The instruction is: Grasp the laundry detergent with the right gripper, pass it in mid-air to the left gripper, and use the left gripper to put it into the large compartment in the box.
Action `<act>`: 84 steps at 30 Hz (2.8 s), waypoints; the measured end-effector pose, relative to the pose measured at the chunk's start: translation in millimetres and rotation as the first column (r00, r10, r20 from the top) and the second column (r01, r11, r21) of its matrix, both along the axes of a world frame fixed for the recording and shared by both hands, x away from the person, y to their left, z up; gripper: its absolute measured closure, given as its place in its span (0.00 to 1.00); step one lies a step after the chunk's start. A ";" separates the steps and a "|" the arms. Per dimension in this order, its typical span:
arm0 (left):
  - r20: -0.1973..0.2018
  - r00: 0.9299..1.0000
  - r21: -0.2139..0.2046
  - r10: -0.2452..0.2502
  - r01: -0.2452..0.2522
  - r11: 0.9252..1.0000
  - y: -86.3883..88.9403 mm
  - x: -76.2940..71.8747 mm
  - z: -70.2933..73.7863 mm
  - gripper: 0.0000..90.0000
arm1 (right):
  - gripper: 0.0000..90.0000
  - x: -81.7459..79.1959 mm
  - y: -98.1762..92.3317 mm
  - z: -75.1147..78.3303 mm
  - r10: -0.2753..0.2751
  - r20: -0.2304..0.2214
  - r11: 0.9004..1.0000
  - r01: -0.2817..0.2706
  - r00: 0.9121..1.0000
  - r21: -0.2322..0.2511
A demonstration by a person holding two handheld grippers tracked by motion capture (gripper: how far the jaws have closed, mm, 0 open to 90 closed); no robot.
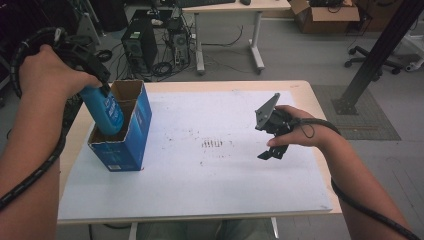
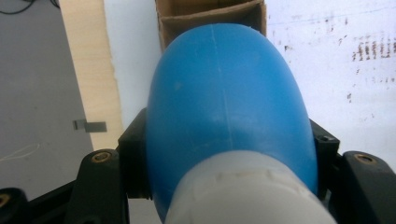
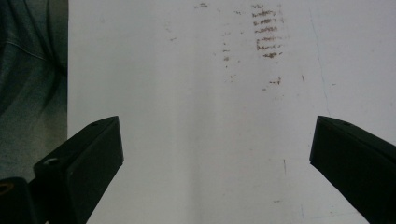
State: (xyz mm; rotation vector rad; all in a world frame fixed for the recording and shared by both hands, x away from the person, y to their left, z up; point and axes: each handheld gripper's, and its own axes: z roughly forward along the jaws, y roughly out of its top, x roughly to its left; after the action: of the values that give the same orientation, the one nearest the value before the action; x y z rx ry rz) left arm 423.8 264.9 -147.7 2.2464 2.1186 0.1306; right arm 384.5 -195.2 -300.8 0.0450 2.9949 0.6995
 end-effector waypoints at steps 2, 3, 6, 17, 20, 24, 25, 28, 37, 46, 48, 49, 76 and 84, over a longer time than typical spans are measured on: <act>-0.006 1.000 0.004 0.000 0.000 1.000 0.7 0.8 -5.8 0.42 | 0.03 -0.4 0.2 -0.7 0.002 0.000 1.000 -0.002 1.000 0.001; -0.007 1.000 0.006 -0.001 0.001 1.000 0.8 1.3 -8.7 0.42 | 0.03 -0.5 0.2 -1.1 0.002 -0.003 1.000 -0.002 1.000 -0.001; -0.009 1.000 0.006 0.000 0.000 1.000 1.2 2.4 -15.7 0.42 | 0.03 -0.4 -0.2 -1.7 0.002 -0.007 1.000 -0.002 1.000 -0.009; 0.000 1.000 0.014 -0.009 0.009 1.000 0.4 5.3 -39.3 0.42 | 0.03 -0.2 -2.4 0.6 -0.003 -0.006 1.000 0.003 1.000 -0.012; -0.011 1.000 0.017 -0.009 0.009 1.000 -0.1 7.0 -47.2 0.42 | 0.03 -0.8 -2.2 0.1 -0.002 -0.008 1.000 0.001 1.000 -0.011; -0.022 1.000 0.016 -0.006 0.006 1.000 -0.7 8.6 -57.5 0.42 | 0.03 -1.3 -2.9 -0.7 -0.002 -0.012 1.000 0.002 1.000 -0.013; -0.024 1.000 0.018 -0.008 0.009 1.000 -0.9 8.9 -60.1 0.42 | 0.03 -1.4 -3.2 -0.7 -0.003 -0.013 1.000 0.003 1.000 -0.012; -0.029 1.000 0.018 -0.006 0.007 1.000 -1.3 9.7 -68.3 0.42 | 0.03 -1.6 -4.2 -1.4 -0.005 -0.014 1.000 0.004 1.000 -0.011; -0.046 0.999 0.022 -0.001 0.002 1.000 -1.2 12.3 -89.8 0.42 | 0.03 -1.4 -4.3 -4.2 0.000 -0.017 1.000 0.000 1.000 -0.011; -0.070 0.998 0.015 -0.010 0.011 1.000 -2.2 14.9 -109.9 0.42 | 0.03 -1.3 -4.2 -6.9 0.000 -0.021 1.000 -0.001 1.000 -0.009; -0.073 0.997 0.014 -0.010 0.011 1.000 -2.1 15.2 -113.4 0.42 | 0.03 -1.0 -4.6 -7.3 0.001 -0.022 1.000 -0.001 1.000 -0.009; -0.074 0.997 0.015 -0.010 0.012 1.000 -2.0 15.3 -114.5 0.42 | 0.03 -1.0 -4.7 -8.0 -0.001 -0.022 1.000 0.001 1.000 -0.007; -0.099 0.995 0.026 -0.011 0.013 1.000 -1.3 16.4 -137.0 0.42 | 0.03 -1.3 -6.4 -15.3 -0.008 -0.037 1.000 0.008 0.999 -0.002; -0.103 0.995 0.014 -0.005 0.007 1.000 1.7 15.5 -138.9 0.42 | 0.03 -1.3 -5.8 -15.4 -0.007 -0.036 1.000 0.007 0.999 0.001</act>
State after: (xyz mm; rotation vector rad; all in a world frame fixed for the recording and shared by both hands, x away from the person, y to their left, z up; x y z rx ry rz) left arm 439.3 266.5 -286.6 2.3156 2.1672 0.0301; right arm 383.2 -201.1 -316.1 0.0693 3.0266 0.7074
